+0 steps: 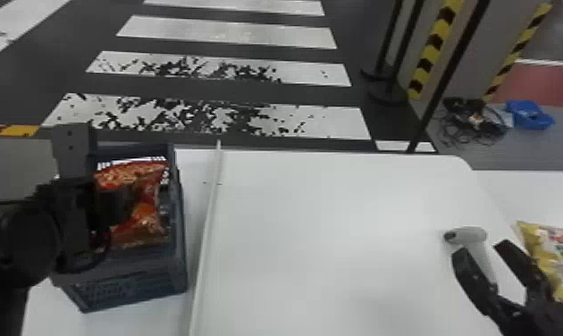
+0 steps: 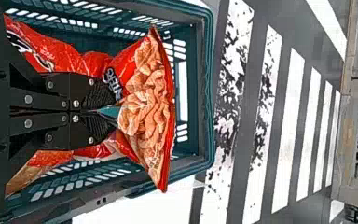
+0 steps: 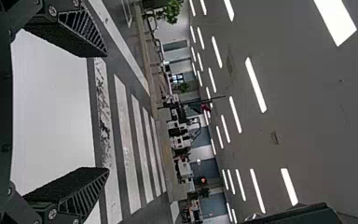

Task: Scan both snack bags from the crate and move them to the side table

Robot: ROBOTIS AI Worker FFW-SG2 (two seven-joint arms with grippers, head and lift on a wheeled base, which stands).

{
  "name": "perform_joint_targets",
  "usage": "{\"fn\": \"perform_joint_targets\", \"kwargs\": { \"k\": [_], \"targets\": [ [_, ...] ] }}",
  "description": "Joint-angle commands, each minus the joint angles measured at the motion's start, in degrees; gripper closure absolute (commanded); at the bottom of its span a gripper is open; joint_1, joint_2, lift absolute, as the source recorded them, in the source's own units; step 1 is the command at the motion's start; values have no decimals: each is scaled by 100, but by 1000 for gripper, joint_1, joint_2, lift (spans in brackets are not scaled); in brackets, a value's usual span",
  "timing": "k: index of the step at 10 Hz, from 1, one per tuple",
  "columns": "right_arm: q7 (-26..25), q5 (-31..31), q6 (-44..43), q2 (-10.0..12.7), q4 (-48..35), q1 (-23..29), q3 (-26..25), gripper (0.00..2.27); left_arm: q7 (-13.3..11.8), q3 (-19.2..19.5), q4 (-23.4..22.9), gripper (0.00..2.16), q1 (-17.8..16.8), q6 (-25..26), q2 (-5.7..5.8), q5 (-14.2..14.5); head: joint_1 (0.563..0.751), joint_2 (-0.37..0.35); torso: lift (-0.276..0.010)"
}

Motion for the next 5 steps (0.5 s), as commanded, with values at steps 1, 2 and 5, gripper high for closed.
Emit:
{"fn": "perform_joint_targets", "kwargs": {
  "k": [1,2,5],
  "targets": [
    [0,-4,-2,26,-6,14,-19,124,10,40,-193,2125,42,18,-1,61,695,-101,-95],
    [0,-48,-2,35,-6,14,-10,124,45,22,-333,2128,86,54,8,35,695,-101,-95],
    [0,-66,34,35,-33,14,-10,124,98,5,-597,2125,112,300,17,-36,695,-99,-95]
  ]
}}
